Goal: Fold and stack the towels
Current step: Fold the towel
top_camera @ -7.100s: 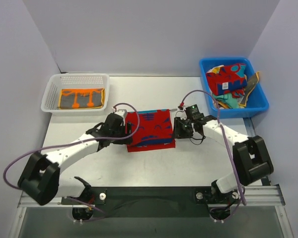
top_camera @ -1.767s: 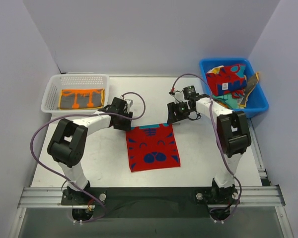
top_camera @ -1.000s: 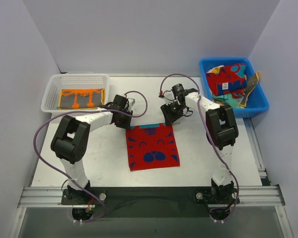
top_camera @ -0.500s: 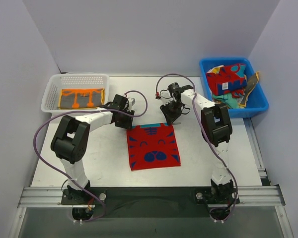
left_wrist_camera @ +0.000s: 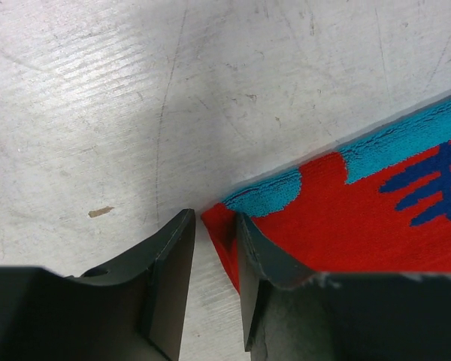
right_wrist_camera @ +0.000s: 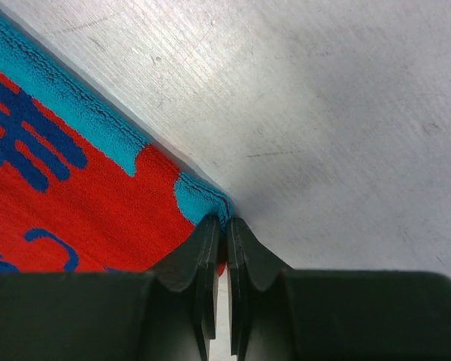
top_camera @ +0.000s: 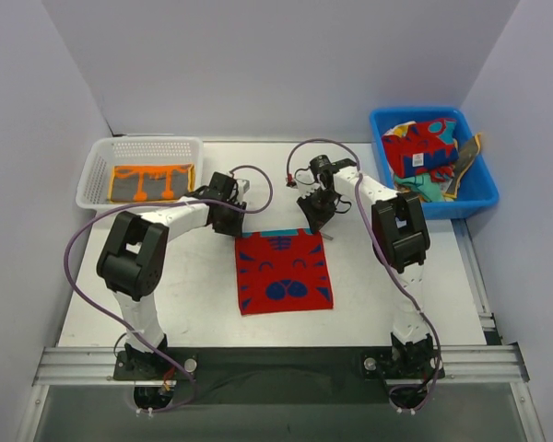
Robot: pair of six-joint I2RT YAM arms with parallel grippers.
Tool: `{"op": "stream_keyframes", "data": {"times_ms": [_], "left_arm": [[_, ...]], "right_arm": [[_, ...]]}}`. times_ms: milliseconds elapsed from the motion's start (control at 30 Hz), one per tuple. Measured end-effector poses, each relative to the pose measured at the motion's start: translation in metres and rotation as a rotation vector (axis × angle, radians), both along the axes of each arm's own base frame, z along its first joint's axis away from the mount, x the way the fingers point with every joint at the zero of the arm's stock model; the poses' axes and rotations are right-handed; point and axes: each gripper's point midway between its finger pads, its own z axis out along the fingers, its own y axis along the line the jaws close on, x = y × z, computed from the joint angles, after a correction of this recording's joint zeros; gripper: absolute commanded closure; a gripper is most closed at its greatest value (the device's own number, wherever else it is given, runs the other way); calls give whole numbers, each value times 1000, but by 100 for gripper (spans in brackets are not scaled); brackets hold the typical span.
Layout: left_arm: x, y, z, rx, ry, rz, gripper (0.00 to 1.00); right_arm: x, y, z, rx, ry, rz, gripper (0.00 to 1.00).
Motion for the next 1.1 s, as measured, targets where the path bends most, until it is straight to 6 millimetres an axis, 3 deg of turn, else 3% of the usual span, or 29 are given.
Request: {"op": "stream_keyframes", "data": {"times_ms": [233, 433, 867, 1100], "left_arm": [[0, 0, -1, -5, 4, 1, 72], [0, -2, -2, -17, 9, 0, 100], [4, 0, 2, -17, 22, -15, 100], [33, -3, 30, -31, -71, -40, 100]], "right_arm": [[0, 0, 0, 0, 0, 0, 100], [0, 0, 0, 0, 0, -1, 100], [5, -6, 6, -12, -33, -40, 100], [28, -10, 33, 17, -144, -105, 100]]}}
